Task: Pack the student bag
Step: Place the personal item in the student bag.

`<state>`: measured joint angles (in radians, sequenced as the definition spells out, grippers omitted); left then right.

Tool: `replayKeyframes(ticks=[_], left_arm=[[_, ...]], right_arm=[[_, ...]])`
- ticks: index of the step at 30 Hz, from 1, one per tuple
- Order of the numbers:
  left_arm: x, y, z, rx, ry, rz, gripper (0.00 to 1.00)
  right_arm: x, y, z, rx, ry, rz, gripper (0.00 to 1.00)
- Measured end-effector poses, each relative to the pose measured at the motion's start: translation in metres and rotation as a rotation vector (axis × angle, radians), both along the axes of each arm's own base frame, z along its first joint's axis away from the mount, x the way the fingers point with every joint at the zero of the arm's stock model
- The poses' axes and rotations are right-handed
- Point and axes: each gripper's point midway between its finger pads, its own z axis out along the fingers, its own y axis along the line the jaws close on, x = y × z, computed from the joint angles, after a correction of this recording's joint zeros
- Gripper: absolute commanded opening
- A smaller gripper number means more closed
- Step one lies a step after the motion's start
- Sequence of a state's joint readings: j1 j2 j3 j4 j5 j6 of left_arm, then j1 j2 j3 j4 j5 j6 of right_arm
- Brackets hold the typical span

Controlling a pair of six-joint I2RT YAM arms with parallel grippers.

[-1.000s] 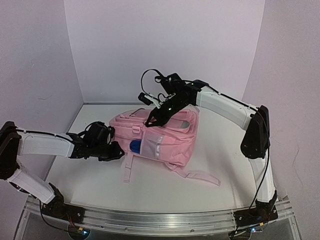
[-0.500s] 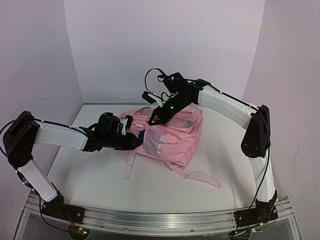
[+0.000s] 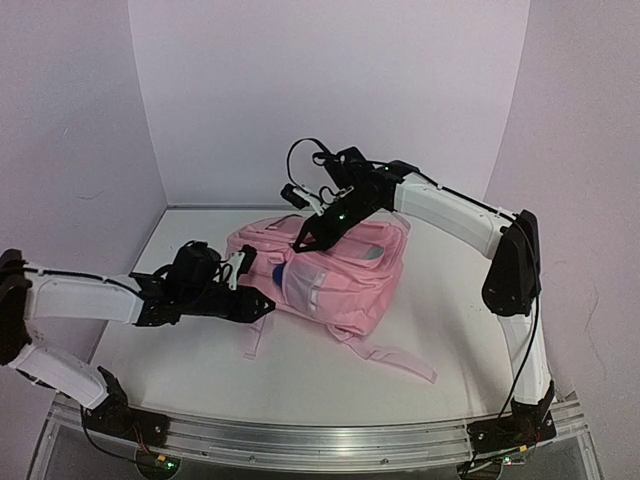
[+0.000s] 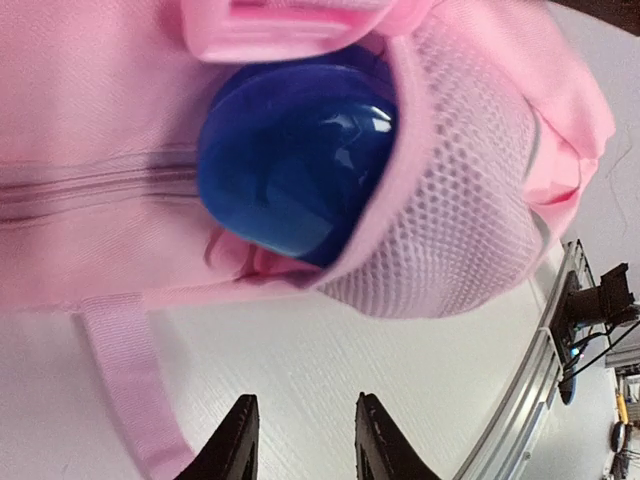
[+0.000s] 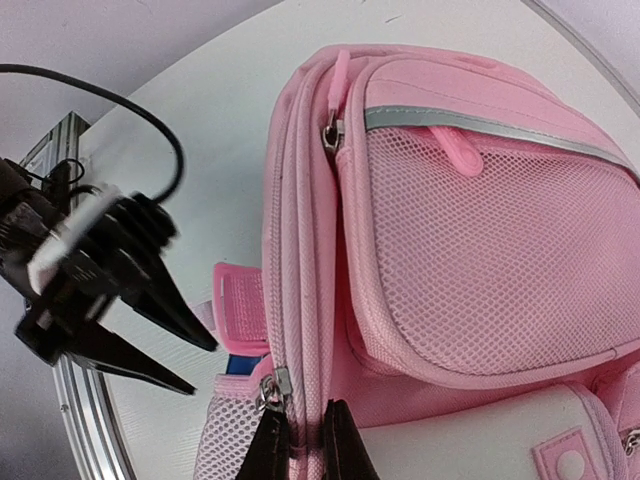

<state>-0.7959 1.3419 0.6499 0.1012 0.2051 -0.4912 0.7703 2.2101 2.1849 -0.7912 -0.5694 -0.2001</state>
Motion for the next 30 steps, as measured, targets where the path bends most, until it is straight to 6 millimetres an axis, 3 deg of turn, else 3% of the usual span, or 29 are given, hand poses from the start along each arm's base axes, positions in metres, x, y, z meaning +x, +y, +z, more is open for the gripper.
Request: replayKeyframes(ticks=[4, 7, 15, 21, 30], left_arm=[[0.002, 0.029, 0.029, -0.03, -0.102, 0.117, 0.41], [0.008, 0.036, 0.033, -0.032, -0.116, 0.172, 0.47], [0.014, 0.023, -0.009, 0.01, -0.024, 0.161, 0.53], [0.019, 0.007, 0.005, -0.068, -0.046, 0.12, 0.5], [0.036, 0.011, 0.035, -0.145, -0.114, 0.132, 0.55]], right_arm=[[-0.004, 0.002, -0.005, -0.003, 0.011, 0.011, 0.0], [-0.005, 0.003, -0.005, 0.001, 0.011, 0.013, 0.0], [-0.005, 0.004, -0.004, 0.008, 0.011, 0.017, 0.0], [-0.006, 0.005, -0.004, 0.012, 0.015, 0.021, 0.0], [-0.009, 0.005, -0.009, 0.014, 0.025, 0.03, 0.0]])
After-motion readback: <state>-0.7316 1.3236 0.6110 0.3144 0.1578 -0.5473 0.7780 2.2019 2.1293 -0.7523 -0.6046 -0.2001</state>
